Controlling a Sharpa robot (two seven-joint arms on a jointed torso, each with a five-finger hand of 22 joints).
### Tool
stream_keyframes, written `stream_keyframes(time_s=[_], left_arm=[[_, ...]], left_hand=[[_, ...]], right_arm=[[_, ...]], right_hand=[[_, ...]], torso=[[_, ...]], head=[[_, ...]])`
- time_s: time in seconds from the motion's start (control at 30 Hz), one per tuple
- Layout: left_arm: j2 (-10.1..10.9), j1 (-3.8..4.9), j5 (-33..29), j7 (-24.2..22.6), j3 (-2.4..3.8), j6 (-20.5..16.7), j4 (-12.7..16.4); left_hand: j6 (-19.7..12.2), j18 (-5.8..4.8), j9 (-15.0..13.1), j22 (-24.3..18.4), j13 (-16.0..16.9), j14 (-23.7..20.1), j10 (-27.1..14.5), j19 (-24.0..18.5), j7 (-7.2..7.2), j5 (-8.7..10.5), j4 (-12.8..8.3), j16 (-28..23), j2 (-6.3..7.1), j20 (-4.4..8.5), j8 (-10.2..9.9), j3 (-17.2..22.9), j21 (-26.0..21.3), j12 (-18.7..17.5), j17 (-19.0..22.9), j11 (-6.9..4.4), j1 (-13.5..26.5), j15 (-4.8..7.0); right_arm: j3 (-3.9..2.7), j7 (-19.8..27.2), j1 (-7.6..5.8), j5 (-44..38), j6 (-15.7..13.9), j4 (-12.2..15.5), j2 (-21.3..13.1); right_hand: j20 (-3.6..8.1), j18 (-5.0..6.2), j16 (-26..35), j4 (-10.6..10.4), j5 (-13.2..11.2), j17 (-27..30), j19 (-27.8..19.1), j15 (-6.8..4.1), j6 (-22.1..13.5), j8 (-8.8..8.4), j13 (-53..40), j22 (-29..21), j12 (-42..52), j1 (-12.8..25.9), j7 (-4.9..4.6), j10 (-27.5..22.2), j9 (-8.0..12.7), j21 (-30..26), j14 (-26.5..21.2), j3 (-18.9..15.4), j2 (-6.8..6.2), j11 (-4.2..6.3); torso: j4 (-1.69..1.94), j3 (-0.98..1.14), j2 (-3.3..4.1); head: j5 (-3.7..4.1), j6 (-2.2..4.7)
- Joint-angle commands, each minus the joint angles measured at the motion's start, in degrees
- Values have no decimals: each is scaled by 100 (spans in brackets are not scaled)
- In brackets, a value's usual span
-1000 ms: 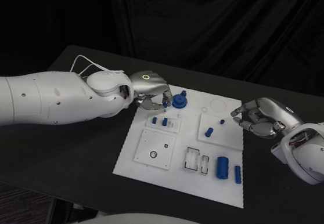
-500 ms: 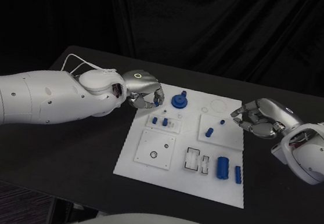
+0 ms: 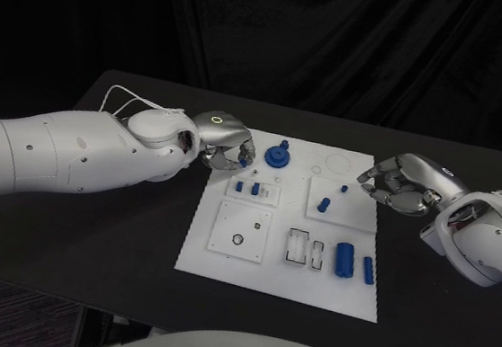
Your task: Assemble the parts on the task board
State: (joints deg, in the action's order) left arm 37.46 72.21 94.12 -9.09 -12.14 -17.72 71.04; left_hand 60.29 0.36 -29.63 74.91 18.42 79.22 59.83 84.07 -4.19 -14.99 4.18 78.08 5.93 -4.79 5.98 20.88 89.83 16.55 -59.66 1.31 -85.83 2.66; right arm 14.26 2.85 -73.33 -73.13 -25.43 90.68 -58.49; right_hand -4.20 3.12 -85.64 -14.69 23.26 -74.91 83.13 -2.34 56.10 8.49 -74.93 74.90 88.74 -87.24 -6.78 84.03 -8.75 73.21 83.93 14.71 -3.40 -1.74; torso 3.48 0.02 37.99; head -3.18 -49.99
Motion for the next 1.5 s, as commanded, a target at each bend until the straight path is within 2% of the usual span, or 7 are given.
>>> stream_keyframes(time_s=[0.03, 0.3, 0.63, 0.9, 1.5], left_arm=[[-41, -17, 22, -20, 4, 44, -17], [-214, -25, 22, -58, 4, -12, -87], [-398, -28, 22, -74, 5, 107, -246], [-428, -48, 22, -29, 5, 213, -288], [-497, -71, 22, -25, 5, 271, -323]], left_hand=[[24, -36, -4, 1509, -3, -38, 38, 593, -28, 26, 7, -25, -3, 16, 11, -28, 17, -19, 4, 10, 48, 4], [31, -36, -5, 1509, -12, -45, 85, 593, -36, 35, 0, -38, -11, 13, 7, -26, 17, -27, 21, 15, 37, -2], [30, -36, -5, 1509, -14, -49, 110, 593, -37, 34, -10, -45, -13, 10, 3, -25, 17, -28, 33, 14, 24, -2], [26, -36, -3, 1509, -15, -59, 125, 593, -41, 33, -17, -57, -15, 9, -3, -23, 17, -30, 57, 19, 15, -4], [21, -36, -1, 1509, -16, -70, 149, 593, -50, 36, -26, -71, -10, 6, -11, -27, 17, -32, 79, 27, 10, -9]], right_arm=[[-5, -102, 16, -6, 35, 10, -13], [-5, -97, 16, -6, 43, 10, -10], [-5, -95, 16, -6, 43, 10, -4], [-5, -97, 16, -6, 47, 13, -9], [-5, -88, 17, 25, 50, 4, 10]], right_hand=[[10, 82, 31, 7, 40, -1024, -19, 27, 21, -20, -1302, 912, -17, -12, 2, 410, 3, -24, 473, 34, -26, -24], [10, 83, 42, 7, 40, -1013, -21, 27, 20, -21, -1297, 910, -20, -10, 2, 406, 4, -31, 469, 38, -23, -24], [10, 87, 52, 7, 41, -1003, -28, 28, 23, -21, -1290, 905, -25, -9, 3, 399, 3, -48, 466, 42, -20, -24], [10, 87, 52, 7, 41, -1003, -28, 28, 23, -21, -1290, 905, -25, -9, 3, 399, 3, -48, 466, 42, -20, -24], [10, 91, 74, 9, 41, -981, -36, 27, 23, -21, -1230, 899, -67, -7, 3, 344, 4, -69, 459, 48, -18, -24]], torso=[[-8, 6, -2], [-7, 10, -1], [3, 9, 0], [-11, 10, -1], [-11, 12, -7]], head=[[0, -1], [-27, -1], [0, -1], [-23, -1], [14, -1]])
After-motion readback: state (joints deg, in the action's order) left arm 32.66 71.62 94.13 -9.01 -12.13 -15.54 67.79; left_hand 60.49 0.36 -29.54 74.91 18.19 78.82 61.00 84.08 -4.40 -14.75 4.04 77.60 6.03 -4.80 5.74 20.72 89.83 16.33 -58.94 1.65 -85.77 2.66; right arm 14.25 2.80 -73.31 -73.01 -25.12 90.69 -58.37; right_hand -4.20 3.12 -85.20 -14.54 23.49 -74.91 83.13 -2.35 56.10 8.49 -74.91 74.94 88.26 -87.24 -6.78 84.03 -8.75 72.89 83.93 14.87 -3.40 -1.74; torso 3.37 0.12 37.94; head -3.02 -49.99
